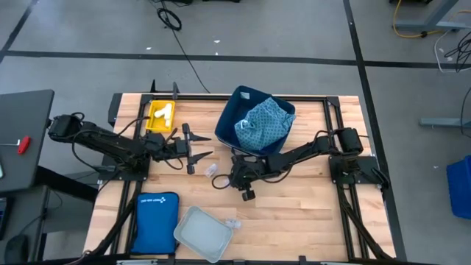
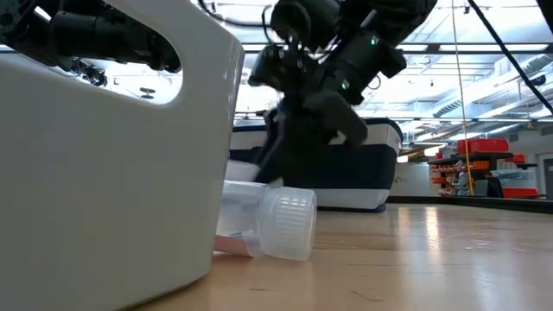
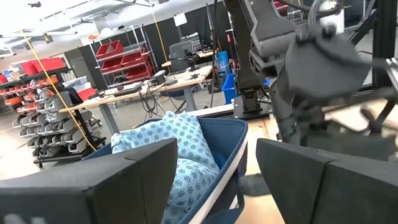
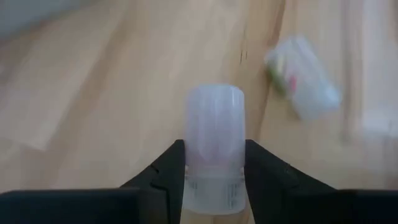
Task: Pick & place medical supplies in basket/bin
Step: Put the white pill bottle into the gray bin
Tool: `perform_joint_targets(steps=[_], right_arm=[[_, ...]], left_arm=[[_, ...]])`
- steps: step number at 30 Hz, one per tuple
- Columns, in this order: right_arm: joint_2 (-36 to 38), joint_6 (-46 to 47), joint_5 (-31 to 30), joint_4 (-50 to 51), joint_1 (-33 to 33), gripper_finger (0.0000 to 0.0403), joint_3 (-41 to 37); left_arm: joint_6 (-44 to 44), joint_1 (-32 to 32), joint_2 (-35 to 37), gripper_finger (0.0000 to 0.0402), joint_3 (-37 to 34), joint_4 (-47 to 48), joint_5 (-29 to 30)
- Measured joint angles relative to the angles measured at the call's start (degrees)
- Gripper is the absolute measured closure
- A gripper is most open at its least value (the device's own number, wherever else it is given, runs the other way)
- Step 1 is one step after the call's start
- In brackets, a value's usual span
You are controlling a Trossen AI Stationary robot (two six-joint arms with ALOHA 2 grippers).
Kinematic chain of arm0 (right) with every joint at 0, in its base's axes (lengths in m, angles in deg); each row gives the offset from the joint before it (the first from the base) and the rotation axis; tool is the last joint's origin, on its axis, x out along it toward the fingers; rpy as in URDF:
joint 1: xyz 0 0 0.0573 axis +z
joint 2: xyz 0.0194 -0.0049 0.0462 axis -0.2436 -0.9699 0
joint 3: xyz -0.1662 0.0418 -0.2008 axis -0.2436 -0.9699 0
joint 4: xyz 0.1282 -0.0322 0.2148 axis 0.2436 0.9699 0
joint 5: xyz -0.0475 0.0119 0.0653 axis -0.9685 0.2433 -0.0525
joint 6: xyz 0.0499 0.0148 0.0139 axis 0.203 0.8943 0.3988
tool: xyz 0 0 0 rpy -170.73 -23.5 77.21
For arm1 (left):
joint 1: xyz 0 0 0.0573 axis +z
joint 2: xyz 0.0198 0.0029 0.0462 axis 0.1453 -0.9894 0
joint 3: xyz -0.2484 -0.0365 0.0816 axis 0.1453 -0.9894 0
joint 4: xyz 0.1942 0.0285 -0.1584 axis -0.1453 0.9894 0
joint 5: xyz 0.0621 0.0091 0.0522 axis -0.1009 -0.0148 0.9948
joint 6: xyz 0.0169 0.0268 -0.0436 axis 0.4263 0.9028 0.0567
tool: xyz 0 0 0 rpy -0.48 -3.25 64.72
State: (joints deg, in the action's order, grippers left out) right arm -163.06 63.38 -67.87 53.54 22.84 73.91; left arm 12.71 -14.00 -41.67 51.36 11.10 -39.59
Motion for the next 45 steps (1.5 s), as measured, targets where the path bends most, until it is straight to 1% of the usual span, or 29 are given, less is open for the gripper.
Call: perform_joint_targets(steps=[4,7,10,14,17,24,31,36,39,41,45], right_arm=[[2.2,-0.2,0.2,-2.4,1.2,0.0273,0.0],[3.7,0.1,2.7,-4.5,2.2,0.0273,0.0],[3.9,0.9,8.4,-9.2,3.0,0.0273,0.0],[3.9,3.5,18.8,-16.8,3.9,0.0273,0.0],[3.9,6.1,22.5,-20.1,4.7,0.0273,0.0],[3.4,9.2,23.0,-22.2,7.4,0.0273,0.0],[-0.6,13.5,24.5,-27.3,8.6,0.0273,0.0],[-2.1,14.3,24.6,-27.6,8.5,0.0273,1.5],[-4.5,14.3,26.0,-26.0,9.1,0.0273,5.3],[-6.4,14.3,27.9,-20.9,9.3,0.0273,8.6],[-9.7,13.4,29.3,-11.4,9.5,0.0273,14.8]], left_arm=[[-0.3,0.0,0.0,0.0177,0.0,0.8,-0.1],[-0.7,0.0,0.0,0.0177,0.0,1.1,-0.2],[-1.3,0.0,0.0,0.0177,0.0,1.4,-0.2],[-1.7,0.0,0.0,0.0177,0.0,1.4,-0.5],[-2.2,0.0,0.0,0.0177,0.0,1.4,-1.4],[-2.7,0.0,0.0,0.0177,0.0,1.4,-1.7],[-2.6,0.0,0.0,0.0177,0.0,0.7,-1.7],[-2.6,0.1,0.0,0.0177,0.0,0.7,-1.7],[-2.5,0.1,-0.5,0.0177,0.0,0.6,-1.7],[-2.5,0.1,-0.9,0.0177,0.0,0.0,-1.7],[-2.6,0.1,-1.4,0.0177,0.0,0.0,-1.7]])
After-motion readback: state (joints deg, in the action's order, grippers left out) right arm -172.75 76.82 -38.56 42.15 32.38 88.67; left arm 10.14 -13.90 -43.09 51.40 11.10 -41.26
